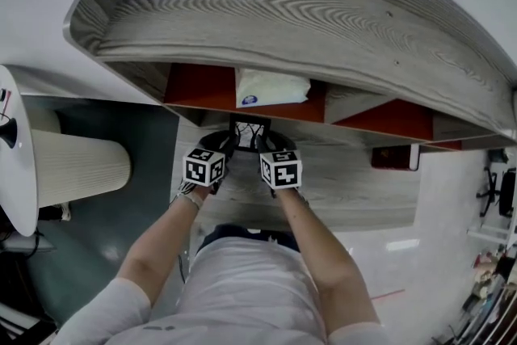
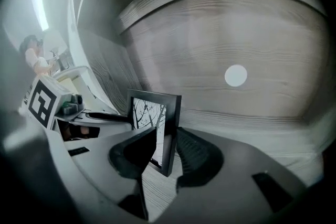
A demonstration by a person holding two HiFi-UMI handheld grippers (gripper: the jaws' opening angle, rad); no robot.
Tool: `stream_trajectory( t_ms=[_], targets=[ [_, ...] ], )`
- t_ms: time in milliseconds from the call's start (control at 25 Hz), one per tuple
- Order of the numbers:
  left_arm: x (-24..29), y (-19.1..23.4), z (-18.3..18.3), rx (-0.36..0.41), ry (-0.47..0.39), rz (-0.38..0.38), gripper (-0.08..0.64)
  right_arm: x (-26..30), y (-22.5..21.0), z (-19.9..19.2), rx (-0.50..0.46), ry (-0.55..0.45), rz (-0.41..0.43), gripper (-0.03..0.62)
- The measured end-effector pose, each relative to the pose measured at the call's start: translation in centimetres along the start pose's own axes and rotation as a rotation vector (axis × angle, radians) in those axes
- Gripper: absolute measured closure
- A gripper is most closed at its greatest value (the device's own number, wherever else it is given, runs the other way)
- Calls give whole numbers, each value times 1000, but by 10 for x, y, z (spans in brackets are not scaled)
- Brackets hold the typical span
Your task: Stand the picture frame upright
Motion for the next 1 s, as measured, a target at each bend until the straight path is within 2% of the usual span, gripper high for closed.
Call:
stream_trajectory(
  t_ms=[280,520,720,1000],
  targets=[
    [17,9,27,62,-60,24,443,14,-13,26,-97,-70,-2,468],
    [33,11,55,85,-110,39,443,23,-27,44,-61,-112,-19,468],
    [43,14,62,93,-122,52,443,30,-33,56,-106,-136,-37,468],
    [51,16,70,79,-139,65,443,34,-39,60,-96,-138,-41,468]
  ],
)
Point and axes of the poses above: the fingertips, and each gripper's own axes: x forward along the fingers, y to its left, z out of its top, the point moved 3 cm from there along -x, backward along the fingers, and after that the axes turned 6 degrees about -x, right-handed, at the moved point
